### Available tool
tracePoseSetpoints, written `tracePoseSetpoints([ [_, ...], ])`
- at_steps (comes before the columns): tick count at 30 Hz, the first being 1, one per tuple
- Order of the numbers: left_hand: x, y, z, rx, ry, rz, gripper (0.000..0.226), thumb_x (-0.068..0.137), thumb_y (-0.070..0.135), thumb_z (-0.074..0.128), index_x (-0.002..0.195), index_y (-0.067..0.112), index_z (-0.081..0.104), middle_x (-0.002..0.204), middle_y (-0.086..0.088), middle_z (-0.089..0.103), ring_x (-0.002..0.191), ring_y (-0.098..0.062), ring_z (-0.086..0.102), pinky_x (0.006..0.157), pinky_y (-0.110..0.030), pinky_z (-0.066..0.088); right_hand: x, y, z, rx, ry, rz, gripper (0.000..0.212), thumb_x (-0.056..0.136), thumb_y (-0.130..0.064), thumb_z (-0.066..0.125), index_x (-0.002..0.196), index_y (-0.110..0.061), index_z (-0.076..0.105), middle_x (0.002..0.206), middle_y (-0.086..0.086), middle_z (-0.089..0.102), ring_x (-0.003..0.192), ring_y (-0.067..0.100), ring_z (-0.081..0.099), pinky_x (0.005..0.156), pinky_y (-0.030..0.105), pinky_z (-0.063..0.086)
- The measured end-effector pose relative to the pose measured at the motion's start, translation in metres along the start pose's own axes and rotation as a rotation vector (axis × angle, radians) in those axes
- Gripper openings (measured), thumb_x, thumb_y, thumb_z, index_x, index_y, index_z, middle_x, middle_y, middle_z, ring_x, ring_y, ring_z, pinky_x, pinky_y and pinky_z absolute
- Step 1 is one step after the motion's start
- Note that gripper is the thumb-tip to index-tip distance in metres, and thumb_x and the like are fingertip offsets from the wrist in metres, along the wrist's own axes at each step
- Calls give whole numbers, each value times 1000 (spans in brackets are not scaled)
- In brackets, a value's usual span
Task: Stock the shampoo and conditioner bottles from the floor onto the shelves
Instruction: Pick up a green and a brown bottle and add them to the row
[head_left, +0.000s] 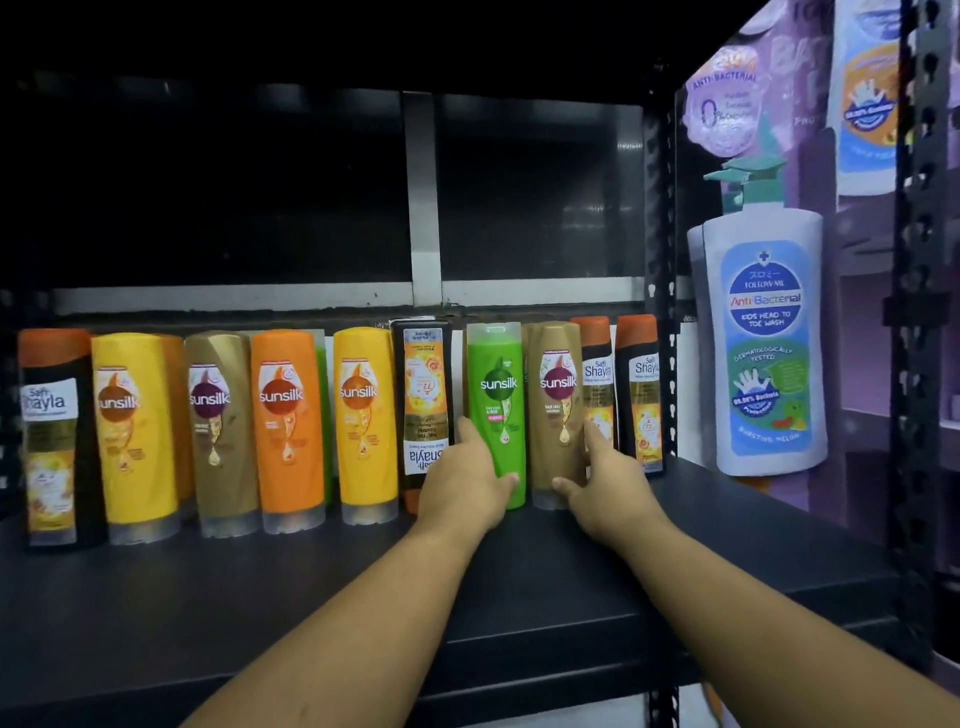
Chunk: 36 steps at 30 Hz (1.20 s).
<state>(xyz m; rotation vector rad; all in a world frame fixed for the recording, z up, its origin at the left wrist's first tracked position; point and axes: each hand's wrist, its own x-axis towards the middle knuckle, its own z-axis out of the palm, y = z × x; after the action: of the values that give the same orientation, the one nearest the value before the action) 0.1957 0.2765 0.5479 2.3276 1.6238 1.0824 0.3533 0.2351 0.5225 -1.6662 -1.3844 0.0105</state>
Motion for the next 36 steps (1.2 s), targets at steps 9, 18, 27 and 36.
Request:
tracePoseSetpoints([
  [9, -3, -2, 6, 27, 52, 16, 53, 98, 30, 67, 136, 12, 35, 124, -13, 64, 114, -34, 64, 90, -42, 53, -2, -5, 4, -135, 3, -17, 59, 92, -31, 68, 141, -27, 35, 121, 4, 67, 108, 31, 64, 90, 42, 55],
  [18, -4, -16, -2, 64, 62, 3, 28, 94, 26, 65, 74, 13, 50, 89, -10, 64, 85, -31, 62, 66, -33, 46, -1, -7, 5, -315, -14, 22, 35, 96, -46, 60, 117, -18, 53, 106, 3, 67, 98, 28, 64, 80, 39, 55],
  [27, -17, -19, -7, 13, -281, 348, 21, 90, 35, 71, 100, 20, 81, 97, 3, 76, 92, -13, 67, 83, -27, 55, -13, -18, 0, -497, -29, 72, 27, 90, -40, 64, 102, -16, 62, 100, 5, 65, 91, 29, 63, 69, 35, 51],
  [36, -26, -9, -11, 12, -581, 433, 61, 96, 59, 59, 145, 23, 59, 152, 9, 53, 141, -13, 47, 117, -30, 35, -43, -10, -46, -508, -380, 1, 37, 100, -48, 48, 121, -24, 68, 121, 2, 68, 110, 21, 60, 93, 36, 50],
])
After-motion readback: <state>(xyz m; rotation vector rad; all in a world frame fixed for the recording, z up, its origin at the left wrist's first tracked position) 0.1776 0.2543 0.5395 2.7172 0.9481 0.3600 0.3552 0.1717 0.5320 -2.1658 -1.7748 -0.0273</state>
